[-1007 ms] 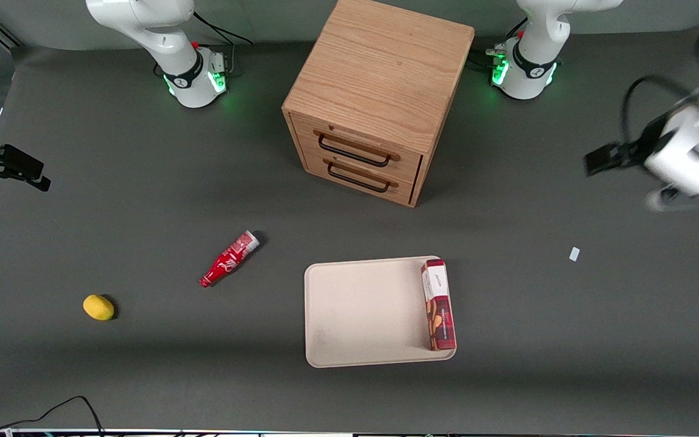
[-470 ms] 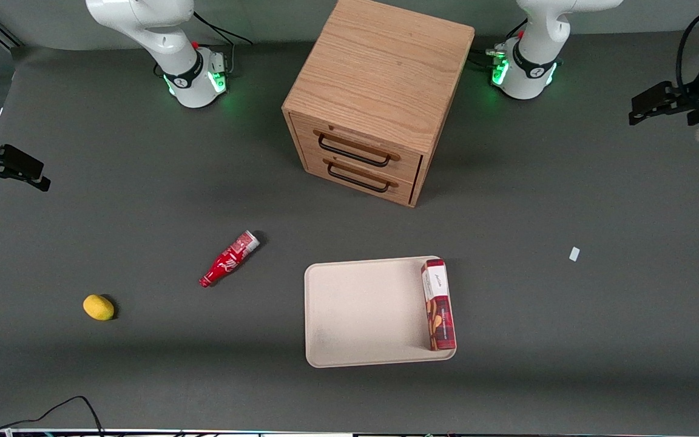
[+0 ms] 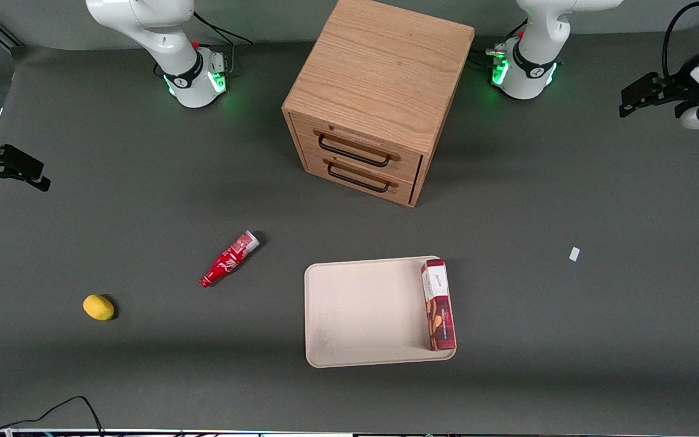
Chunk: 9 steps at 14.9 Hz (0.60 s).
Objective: Place red cookie box on tray
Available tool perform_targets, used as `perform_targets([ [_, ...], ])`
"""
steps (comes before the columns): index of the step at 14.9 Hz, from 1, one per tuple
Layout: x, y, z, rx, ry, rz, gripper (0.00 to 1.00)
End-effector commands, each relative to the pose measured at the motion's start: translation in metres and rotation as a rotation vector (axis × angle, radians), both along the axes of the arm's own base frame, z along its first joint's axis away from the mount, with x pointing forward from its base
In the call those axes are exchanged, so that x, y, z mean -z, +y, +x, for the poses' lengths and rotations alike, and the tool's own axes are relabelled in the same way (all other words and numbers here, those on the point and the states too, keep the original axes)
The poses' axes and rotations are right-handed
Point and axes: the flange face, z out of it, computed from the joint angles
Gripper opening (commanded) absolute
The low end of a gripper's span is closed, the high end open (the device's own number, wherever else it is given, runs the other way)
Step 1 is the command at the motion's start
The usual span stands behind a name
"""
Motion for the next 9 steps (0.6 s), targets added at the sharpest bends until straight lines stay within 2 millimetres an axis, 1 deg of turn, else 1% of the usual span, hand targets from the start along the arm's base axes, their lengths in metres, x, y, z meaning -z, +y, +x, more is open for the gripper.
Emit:
perform_targets([
  [1, -0.019, 0.0, -0.002, 0.018, -0.016, -0.005, 1.0],
  [2, -0.022, 0.0, 0.002, 0.033, 0.0, -0.007, 1.0],
  [3, -0.03, 0.0, 0.004, 0.035, 0.014, -0.006, 1.0],
  [5, -0.036, 0.002, 0.011, 0.031, 0.027, -0.001, 1.0],
  [9, -0.034, 0.002, 0.012, 0.022, 0.042, 0.005, 1.0],
])
